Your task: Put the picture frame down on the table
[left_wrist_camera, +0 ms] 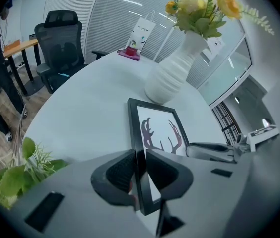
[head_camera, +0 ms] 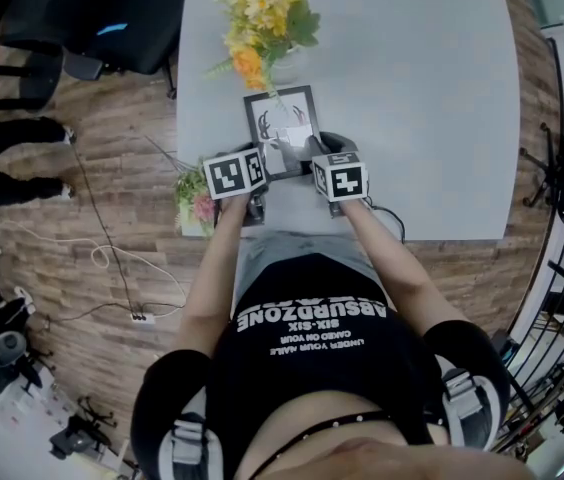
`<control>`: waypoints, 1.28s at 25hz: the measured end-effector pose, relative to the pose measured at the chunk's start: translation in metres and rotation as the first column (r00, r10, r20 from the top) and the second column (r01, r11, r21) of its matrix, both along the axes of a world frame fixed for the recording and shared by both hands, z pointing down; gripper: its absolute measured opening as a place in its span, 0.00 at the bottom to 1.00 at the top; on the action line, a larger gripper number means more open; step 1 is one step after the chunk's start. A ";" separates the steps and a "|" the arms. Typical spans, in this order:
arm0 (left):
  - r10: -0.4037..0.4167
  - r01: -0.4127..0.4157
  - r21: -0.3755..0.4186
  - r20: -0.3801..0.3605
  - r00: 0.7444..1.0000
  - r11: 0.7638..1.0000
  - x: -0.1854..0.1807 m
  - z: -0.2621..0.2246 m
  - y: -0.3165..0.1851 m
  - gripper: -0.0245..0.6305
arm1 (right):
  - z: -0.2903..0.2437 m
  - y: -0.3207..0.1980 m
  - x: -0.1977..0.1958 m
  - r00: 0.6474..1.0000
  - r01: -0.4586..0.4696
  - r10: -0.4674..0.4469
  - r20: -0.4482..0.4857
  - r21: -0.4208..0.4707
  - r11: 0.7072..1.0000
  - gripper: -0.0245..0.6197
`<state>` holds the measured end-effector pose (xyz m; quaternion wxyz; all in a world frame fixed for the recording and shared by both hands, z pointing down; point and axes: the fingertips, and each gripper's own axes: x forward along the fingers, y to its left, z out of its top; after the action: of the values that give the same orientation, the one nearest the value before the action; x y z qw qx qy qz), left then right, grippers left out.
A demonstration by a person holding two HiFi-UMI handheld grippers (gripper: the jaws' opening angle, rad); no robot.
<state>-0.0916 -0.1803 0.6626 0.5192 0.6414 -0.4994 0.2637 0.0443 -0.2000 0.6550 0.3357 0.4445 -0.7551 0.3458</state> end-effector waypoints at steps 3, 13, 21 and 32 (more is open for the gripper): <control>0.003 -0.003 -0.007 0.009 1.000 1.000 -0.001 0.005 0.000 0.17 | 0.001 -0.001 -0.001 1.000 0.000 0.000 -0.001 0.000 1.000 0.17; 0.038 -0.039 0.003 0.056 0.998 0.999 0.000 0.006 0.001 0.17 | -0.001 -0.001 0.000 1.000 0.016 -0.016 -0.024 0.020 1.000 0.21; 0.002 -0.003 0.075 0.021 1.000 0.997 0.000 -0.018 -0.005 0.18 | -0.029 -0.009 0.007 0.999 -0.026 0.022 0.033 0.126 0.992 0.18; 0.048 -0.035 0.322 -0.030 0.998 0.946 0.009 -0.109 -0.006 0.09 | -0.117 -0.009 0.010 0.983 -0.115 0.060 0.173 0.322 0.940 0.06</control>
<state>-0.0821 -0.1861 0.5536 0.4114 0.7327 -0.5123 0.1775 0.0543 -0.2090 0.5382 0.1787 0.4983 -0.8063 0.2638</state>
